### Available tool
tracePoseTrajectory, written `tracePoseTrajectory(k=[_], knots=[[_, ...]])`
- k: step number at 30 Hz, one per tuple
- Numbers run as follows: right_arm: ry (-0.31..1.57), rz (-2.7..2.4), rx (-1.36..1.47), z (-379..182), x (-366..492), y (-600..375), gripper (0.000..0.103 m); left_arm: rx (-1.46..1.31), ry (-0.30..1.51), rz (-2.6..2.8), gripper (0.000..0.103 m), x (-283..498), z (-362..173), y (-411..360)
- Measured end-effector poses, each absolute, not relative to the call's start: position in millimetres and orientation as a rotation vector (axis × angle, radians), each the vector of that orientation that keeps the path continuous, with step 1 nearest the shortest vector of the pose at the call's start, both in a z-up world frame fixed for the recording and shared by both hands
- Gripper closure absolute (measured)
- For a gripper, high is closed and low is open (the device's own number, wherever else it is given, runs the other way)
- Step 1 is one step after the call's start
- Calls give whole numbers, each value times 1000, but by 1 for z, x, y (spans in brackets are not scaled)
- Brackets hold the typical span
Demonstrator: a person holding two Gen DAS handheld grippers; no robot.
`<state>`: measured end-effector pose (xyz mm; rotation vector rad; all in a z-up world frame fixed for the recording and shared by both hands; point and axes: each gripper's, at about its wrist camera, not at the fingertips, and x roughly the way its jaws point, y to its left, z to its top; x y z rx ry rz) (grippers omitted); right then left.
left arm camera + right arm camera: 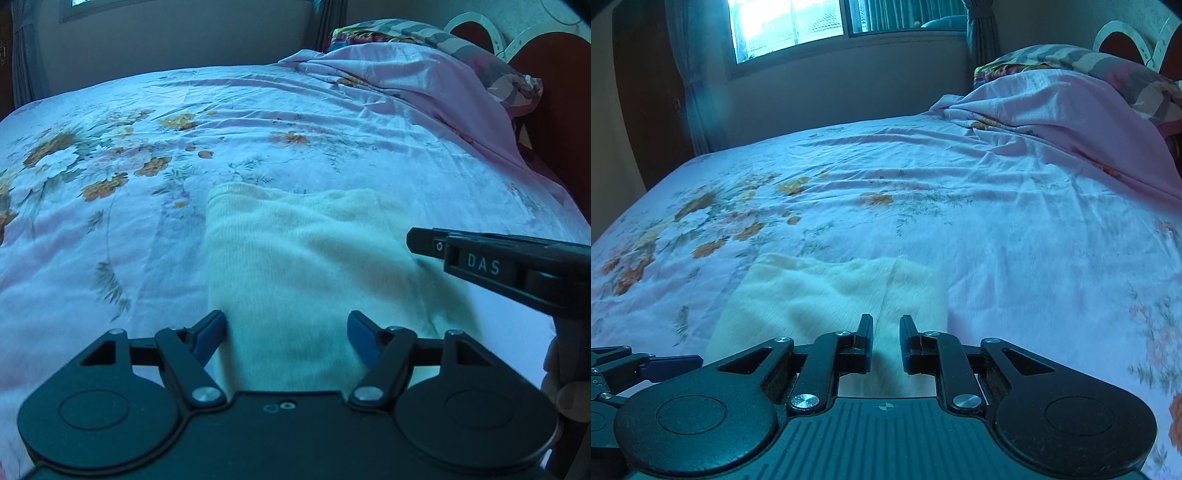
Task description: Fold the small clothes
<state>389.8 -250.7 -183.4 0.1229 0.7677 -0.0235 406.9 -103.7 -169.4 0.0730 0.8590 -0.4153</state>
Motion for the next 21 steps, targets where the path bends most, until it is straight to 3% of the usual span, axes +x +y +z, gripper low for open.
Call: tracePoseTrajectory(k=[3, 12, 21], knots=[[794, -47, 82, -199, 413, -253, 79, 84, 875, -402, 29, 435, -179, -110], [840, -86, 12, -233, 451, -269, 79, -25, 943, -313, 24, 497, -197, -111], [912, -67, -14, -225, 458, -268, 78, 4, 931, -258, 21, 474, -193, -113]])
